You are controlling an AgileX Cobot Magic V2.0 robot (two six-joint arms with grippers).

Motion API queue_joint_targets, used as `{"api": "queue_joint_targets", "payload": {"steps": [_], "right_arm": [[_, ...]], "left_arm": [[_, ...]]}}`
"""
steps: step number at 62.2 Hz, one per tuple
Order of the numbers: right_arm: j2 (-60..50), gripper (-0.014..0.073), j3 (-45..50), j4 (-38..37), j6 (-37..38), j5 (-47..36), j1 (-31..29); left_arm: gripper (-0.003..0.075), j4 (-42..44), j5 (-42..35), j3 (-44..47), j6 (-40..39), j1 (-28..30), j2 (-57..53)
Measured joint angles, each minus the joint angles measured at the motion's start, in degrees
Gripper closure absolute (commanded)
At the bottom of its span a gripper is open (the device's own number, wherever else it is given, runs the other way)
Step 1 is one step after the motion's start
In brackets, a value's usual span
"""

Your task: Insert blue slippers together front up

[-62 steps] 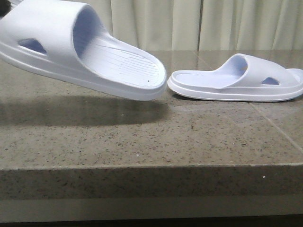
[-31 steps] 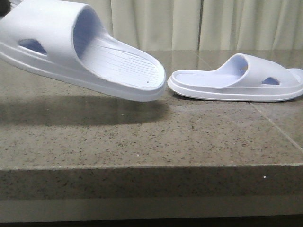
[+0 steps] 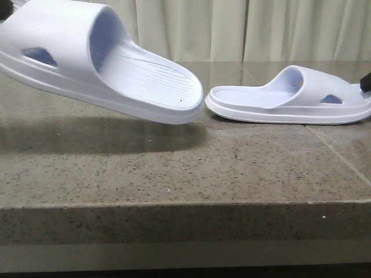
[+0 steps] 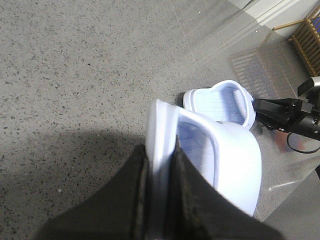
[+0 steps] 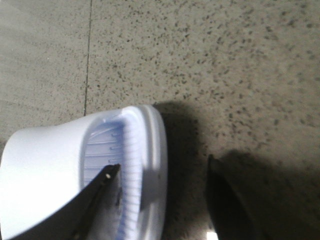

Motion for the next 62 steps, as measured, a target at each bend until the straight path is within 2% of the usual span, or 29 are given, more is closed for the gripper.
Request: {"api": "queue_joint_targets", "payload": {"steps": [7, 13, 21, 31, 46, 62], "right_arm": [[0.87, 0.0299, -0.11, 0.9, -1.07, 0.35, 1.73], [1.24, 0.0378, -0.11, 1.03, -1.47, 0.63, 2.85], [1.24, 0.0553, -0.19, 0.77, -1.9, 0.63, 3.26], [1.24, 0.0709, -0.19, 1.01, -1.9, 0.76, 3.29], [-2.25, 0.071, 0.02, 0.78, -1.42, 1.52, 2.87], [-16.27, 0.071, 0.02, -0.42, 2.05, 5.74, -3.61]], "left_arm": [[0.0741, 0.0, 0.0, 0.0, 0.0, 0.0, 0.0], [0.0741, 0.0, 0.0, 0.0, 0.0, 0.0, 0.0], [0.0741, 0.0, 0.0, 0.0, 0.1, 0.0, 0.0], [0.0741, 0.0, 0.0, 0.0, 0.1, 0.0, 0.0], [0.0741, 0.0, -0.09, 0.0, 0.1, -0.56, 0.0], [0.0741, -3.3, -5.86, 0.0, 0.1, -6.89, 0.0]]}}
